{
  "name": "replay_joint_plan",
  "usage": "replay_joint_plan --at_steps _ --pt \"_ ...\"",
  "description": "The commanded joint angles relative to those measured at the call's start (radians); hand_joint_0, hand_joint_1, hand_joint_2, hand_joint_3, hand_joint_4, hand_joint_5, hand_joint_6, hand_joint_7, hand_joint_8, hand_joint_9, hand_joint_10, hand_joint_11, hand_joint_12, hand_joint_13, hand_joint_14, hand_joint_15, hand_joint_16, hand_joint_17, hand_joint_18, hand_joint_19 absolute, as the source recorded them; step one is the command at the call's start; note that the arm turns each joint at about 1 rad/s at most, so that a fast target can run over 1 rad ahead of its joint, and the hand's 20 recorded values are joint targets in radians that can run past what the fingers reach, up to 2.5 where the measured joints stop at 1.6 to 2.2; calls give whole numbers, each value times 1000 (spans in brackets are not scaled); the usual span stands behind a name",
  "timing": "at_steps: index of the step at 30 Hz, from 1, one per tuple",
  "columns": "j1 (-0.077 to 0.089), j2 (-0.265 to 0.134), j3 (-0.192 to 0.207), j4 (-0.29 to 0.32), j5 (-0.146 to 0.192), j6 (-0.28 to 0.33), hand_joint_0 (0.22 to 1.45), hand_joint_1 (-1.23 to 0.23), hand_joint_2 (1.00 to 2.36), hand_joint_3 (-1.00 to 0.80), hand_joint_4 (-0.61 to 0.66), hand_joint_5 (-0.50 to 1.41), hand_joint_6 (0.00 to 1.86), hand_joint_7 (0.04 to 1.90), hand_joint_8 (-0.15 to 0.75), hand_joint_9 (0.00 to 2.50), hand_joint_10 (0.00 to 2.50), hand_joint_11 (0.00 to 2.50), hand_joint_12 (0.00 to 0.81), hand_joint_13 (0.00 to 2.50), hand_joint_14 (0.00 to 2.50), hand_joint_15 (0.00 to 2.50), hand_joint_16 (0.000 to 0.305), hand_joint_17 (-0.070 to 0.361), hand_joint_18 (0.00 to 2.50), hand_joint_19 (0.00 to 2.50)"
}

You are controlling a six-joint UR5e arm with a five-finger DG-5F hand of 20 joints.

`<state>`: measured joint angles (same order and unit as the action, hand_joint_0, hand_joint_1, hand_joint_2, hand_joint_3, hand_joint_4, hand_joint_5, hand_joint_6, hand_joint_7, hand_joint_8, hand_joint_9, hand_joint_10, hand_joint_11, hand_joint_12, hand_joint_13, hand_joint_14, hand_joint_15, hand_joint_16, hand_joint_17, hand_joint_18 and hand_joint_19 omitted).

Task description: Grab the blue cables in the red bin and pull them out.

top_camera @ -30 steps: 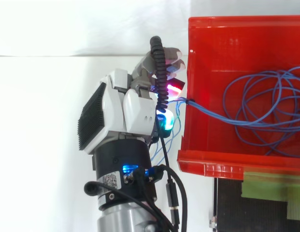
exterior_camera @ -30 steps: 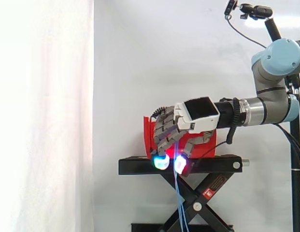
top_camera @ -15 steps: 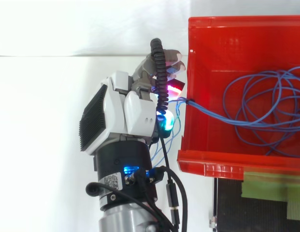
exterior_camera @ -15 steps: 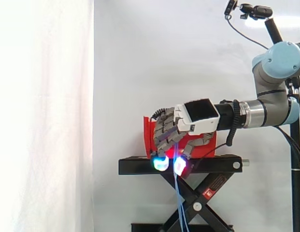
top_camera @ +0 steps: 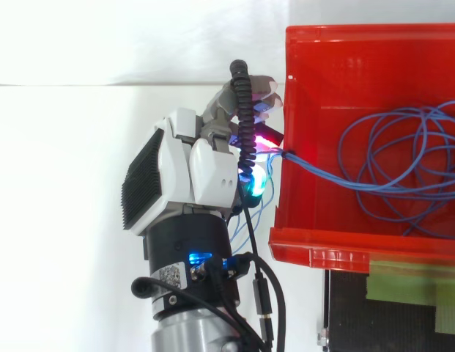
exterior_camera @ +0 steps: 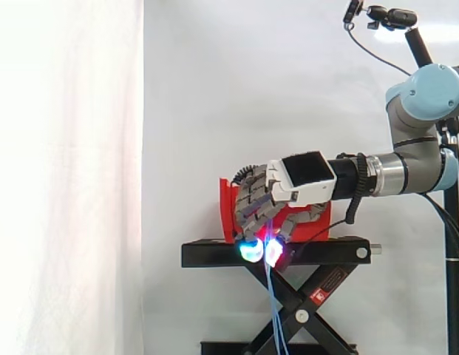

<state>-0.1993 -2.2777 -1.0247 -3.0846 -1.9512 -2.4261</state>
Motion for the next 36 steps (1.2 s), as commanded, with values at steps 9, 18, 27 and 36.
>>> replay_joint_plan --at_steps 9,18,27,36 --pt "0 0 -2 0 0 -1 936 -931 1000 -1000 12 833 209 767 245 861 21 999 369 801 26 815 47 106 599 680" --pt "0 1 -2 0 0 -1 897 -922 1000 -1000 61 844 5 760 245 841 23 987 370 791 27 827 47 105 588 699" --pt "0 1 -3 -37 0 -24 885 -913 1000 -1000 82 818 9 701 243 831 23 974 370 787 27 822 47 106 575 703" --pt "-5 0 -2 -63 0 -27 881 -908 1000 -1000 92 805 9 683 240 832 23 966 371 786 27 826 47 106 576 703"
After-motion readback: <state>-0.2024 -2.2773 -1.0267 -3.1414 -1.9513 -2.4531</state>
